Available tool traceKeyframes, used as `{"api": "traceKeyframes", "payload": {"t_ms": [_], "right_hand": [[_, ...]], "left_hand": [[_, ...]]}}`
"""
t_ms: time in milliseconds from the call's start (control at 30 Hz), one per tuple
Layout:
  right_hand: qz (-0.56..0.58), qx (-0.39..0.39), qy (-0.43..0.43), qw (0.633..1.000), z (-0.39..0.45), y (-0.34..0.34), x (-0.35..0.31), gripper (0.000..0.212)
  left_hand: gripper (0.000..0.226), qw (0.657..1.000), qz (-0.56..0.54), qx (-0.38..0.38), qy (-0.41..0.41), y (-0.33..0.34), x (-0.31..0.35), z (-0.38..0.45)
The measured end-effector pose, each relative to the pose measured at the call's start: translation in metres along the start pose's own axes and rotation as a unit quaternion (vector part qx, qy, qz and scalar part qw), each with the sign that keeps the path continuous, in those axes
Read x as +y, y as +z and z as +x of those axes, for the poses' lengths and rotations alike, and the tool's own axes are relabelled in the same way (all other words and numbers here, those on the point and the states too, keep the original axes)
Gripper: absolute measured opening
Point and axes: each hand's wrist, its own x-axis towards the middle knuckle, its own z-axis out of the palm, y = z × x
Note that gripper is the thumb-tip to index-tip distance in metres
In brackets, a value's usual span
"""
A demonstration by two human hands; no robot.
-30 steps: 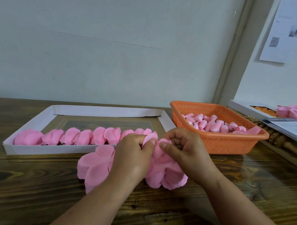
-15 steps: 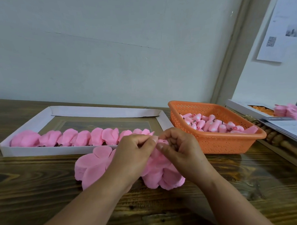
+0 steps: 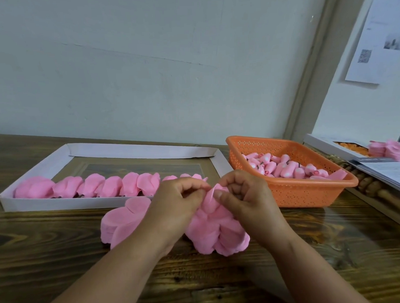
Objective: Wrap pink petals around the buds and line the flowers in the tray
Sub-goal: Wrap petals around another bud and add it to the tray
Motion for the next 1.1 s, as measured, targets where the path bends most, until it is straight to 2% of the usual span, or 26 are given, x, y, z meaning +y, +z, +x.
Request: {"api": "traceKeyframes", "payload": {"t_ms": [167, 267, 433, 567, 633, 733, 767, 833, 967, 1033, 1100], "right_hand": [[0.05, -0.007, 0.039, 0.998, 0.0, -0.002, -0.001, 0.007], [0.063, -0.019, 0.047, 0.997, 0.0, -0.004, -0.003, 0.005], [0.035, -0.017, 0.058, 0.998, 0.001, -0.004, -0.005, 0.007], [0.062, 0.064, 0.081, 0.993, 0.004, -0.006, 0.0, 0.013], [0.076, 0.109, 0.083, 0.988, 0.005, -0.008, 0.001, 0.011], [0.076, 0.162, 0.073, 0.981, 0.006, -0.008, 0.003, 0.015], [0.069, 0.174, 0.068, 0.98, 0.006, -0.008, 0.003, 0.016], [0.049, 0.189, 0.059, 0.979, 0.007, -0.006, 0.003, 0.019], [0.007, 0.183, 0.052, 0.982, 0.007, 0.0, 0.003, 0.02], [-0.012, 0.173, 0.046, 0.984, 0.007, 0.004, 0.001, 0.019], [-0.027, 0.167, 0.041, 0.985, 0.006, 0.008, -0.001, 0.016]], "left_hand": [[0.036, 0.998, -0.025, -0.056, 0.004, 0.0, -0.002, -0.001], [0.013, 0.996, -0.055, -0.071, 0.002, 0.002, -0.004, -0.002], [0.013, 0.997, -0.02, -0.073, -0.019, 0.003, -0.009, -0.002], [0.015, 0.98, -0.133, -0.003, -0.147, 0.003, -0.001, 0.002], [0.027, 0.967, -0.168, 0.018, -0.192, 0.002, 0.003, 0.003], [0.061, 0.96, -0.189, -0.037, -0.205, 0.006, 0.006, -0.003], [0.064, 0.958, -0.2, -0.045, -0.202, 0.007, 0.006, -0.005], [0.052, 0.952, -0.233, -0.024, -0.197, 0.008, 0.004, -0.005], [0.006, 0.945, -0.265, 0.018, -0.189, 0.01, 0.001, -0.005], [0.005, 0.954, -0.239, 0.023, -0.178, 0.013, 0.0, -0.006], [0.014, 0.966, -0.197, 0.04, -0.162, 0.014, -0.003, -0.006]]}}
